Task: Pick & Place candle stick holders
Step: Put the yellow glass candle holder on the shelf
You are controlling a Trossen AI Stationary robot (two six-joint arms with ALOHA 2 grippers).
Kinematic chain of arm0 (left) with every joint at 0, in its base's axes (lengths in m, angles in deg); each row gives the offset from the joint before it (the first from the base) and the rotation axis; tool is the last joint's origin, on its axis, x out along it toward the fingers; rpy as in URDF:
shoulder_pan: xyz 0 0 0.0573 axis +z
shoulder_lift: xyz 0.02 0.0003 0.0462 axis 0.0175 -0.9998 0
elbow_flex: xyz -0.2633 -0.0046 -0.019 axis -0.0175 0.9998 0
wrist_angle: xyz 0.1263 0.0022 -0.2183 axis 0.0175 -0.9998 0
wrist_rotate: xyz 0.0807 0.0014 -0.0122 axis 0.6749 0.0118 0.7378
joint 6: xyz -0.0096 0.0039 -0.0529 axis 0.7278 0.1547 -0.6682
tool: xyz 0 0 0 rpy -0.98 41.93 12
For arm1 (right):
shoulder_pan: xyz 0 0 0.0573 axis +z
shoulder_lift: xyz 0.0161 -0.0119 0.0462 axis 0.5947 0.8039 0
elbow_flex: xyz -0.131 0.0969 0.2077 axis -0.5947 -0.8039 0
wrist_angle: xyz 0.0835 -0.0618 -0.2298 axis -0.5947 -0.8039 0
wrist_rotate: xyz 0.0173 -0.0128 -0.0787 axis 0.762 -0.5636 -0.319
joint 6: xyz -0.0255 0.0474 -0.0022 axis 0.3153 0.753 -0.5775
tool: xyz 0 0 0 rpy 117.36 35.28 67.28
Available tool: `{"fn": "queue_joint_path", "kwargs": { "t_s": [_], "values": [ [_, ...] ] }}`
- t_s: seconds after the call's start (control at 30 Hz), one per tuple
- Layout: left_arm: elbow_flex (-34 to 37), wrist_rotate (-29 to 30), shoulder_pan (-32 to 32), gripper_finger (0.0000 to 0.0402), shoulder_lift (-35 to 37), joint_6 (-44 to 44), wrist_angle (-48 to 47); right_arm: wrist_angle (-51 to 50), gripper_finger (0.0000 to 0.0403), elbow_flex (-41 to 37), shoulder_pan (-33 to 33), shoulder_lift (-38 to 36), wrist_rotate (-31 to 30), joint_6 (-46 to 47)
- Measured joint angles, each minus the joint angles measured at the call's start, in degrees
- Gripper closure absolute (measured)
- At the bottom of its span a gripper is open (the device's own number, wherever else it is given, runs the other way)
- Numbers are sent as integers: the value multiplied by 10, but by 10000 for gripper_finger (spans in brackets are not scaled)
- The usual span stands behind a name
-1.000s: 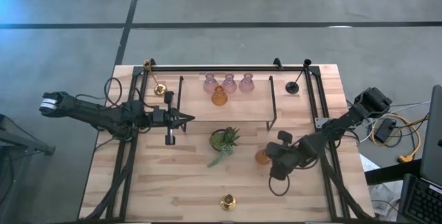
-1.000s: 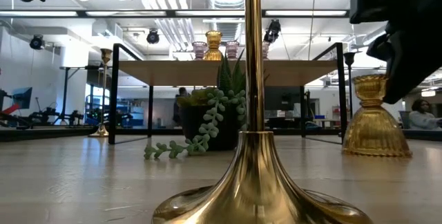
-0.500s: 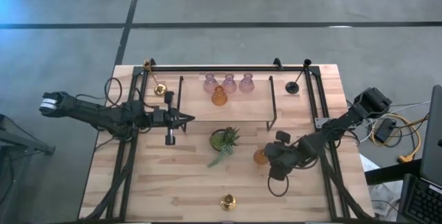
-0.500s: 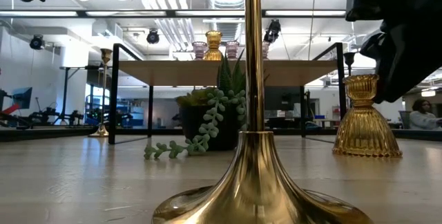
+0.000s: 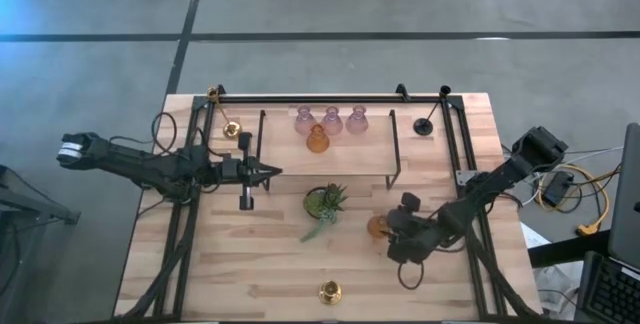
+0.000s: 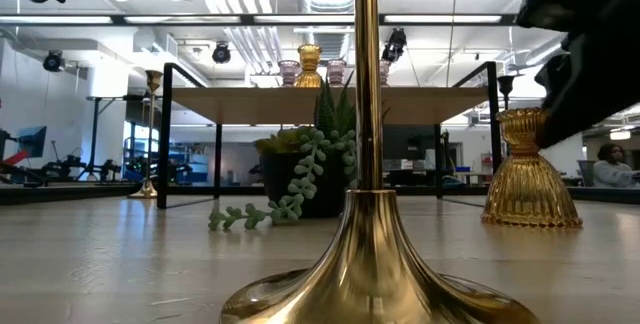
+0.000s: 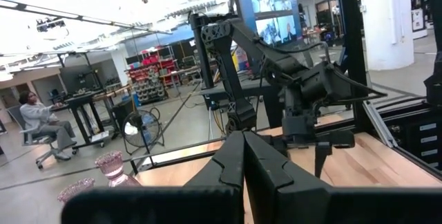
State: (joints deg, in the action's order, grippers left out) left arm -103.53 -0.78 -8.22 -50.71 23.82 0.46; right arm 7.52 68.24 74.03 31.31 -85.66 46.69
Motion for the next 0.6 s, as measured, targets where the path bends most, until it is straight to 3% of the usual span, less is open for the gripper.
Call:
{"fn": "queue_joint_path", "kwargs": {
  "t_s": [0.4, 0.6],
  "values": [
    [0, 0, 0, 394, 0, 0, 0, 199, 204, -83, 0, -1, -38, -16],
    [0, 0, 0, 394, 0, 0, 0, 225, 204, -98, 0, -1, -50, -16]
  ]
}}
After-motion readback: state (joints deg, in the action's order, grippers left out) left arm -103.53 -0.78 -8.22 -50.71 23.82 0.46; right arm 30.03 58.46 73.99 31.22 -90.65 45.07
